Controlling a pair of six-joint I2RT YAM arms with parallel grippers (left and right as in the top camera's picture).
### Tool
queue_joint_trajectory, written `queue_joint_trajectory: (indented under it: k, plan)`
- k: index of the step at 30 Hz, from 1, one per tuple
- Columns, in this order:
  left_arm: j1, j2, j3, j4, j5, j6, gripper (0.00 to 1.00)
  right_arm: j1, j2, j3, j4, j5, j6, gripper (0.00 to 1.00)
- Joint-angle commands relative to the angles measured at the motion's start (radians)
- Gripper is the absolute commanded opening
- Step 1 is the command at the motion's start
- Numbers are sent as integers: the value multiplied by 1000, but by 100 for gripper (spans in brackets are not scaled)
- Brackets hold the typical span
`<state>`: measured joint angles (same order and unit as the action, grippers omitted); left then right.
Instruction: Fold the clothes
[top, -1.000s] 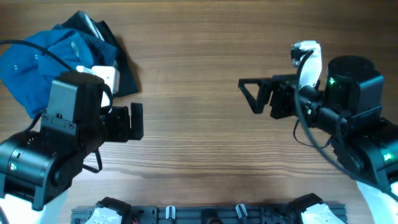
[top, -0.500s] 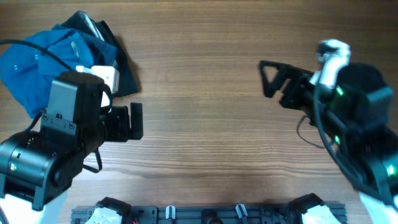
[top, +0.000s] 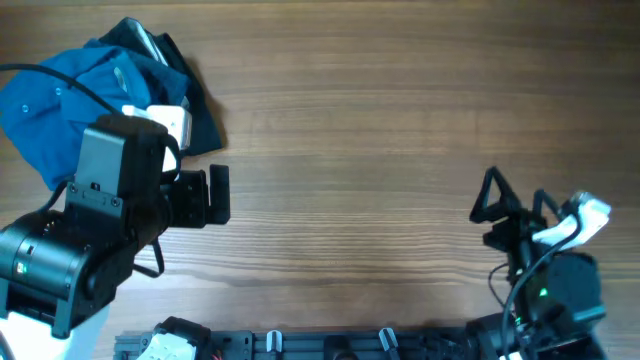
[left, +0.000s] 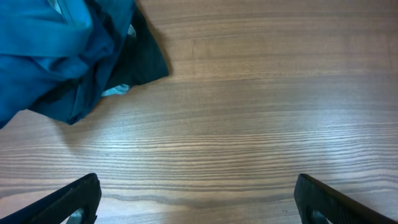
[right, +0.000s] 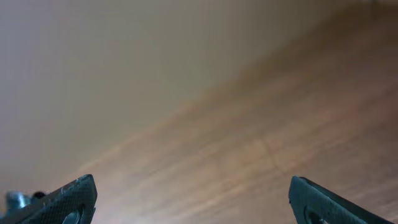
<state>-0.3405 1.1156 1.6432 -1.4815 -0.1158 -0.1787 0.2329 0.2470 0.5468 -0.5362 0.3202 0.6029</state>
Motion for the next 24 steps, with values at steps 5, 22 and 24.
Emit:
queue_joint_trajectory:
  k: [5,22,24]
  plan:
    - [-5,0,8,3,-16,-16,100,-56,-238,-340,72,26,216,100]
    - [-5,0,8,3,-16,-17,100,-57,-243,-409,127,23,185,100]
    - [-5,0,8,3,-16,-16,100,-57,-243,-409,127,24,185,100]
